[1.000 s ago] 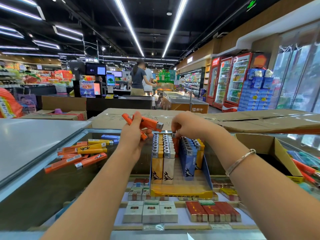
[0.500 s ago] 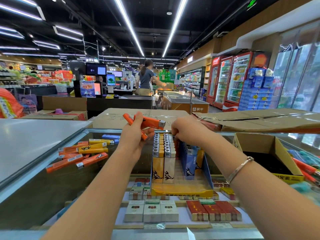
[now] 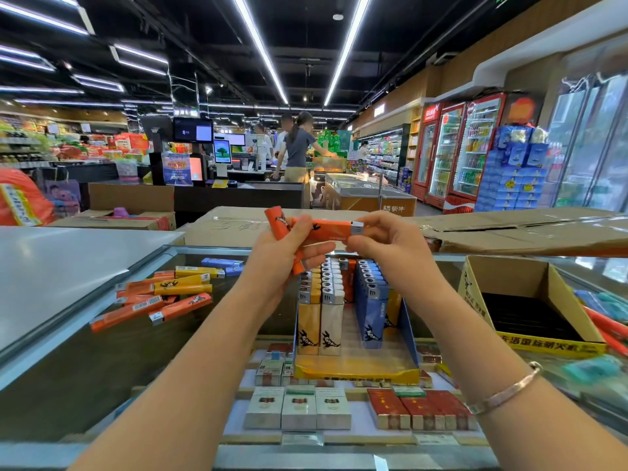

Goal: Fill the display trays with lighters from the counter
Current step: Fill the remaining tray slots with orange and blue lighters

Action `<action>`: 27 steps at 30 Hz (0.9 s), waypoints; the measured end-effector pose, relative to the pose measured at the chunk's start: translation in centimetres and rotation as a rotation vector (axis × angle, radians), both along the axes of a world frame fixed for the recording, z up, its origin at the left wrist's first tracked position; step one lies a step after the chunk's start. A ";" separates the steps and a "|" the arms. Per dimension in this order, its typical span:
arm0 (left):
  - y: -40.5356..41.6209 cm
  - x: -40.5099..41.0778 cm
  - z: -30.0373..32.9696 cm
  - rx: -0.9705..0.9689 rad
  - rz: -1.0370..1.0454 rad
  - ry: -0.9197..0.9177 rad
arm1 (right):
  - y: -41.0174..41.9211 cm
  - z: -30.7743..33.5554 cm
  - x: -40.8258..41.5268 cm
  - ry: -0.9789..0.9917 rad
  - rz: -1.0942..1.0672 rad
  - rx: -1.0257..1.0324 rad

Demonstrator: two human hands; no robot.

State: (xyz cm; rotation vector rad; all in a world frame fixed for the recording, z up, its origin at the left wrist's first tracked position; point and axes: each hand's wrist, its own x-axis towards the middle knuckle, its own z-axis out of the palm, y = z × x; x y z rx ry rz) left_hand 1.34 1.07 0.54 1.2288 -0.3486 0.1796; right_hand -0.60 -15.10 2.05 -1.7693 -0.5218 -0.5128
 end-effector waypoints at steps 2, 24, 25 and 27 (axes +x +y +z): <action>-0.1 -0.1 0.0 0.023 0.013 -0.018 | -0.4 0.0 0.0 -0.030 0.005 0.096; 0.7 0.5 -0.1 -0.058 0.278 0.173 | -0.2 -0.7 0.8 -0.160 -0.242 -0.516; 0.7 0.6 -0.1 -0.046 0.283 0.176 | 0.0 -0.7 0.9 -0.154 -0.248 -0.554; 0.7 0.6 -0.2 -0.023 0.293 0.162 | 0.1 -0.7 1.0 -0.112 -0.259 -0.581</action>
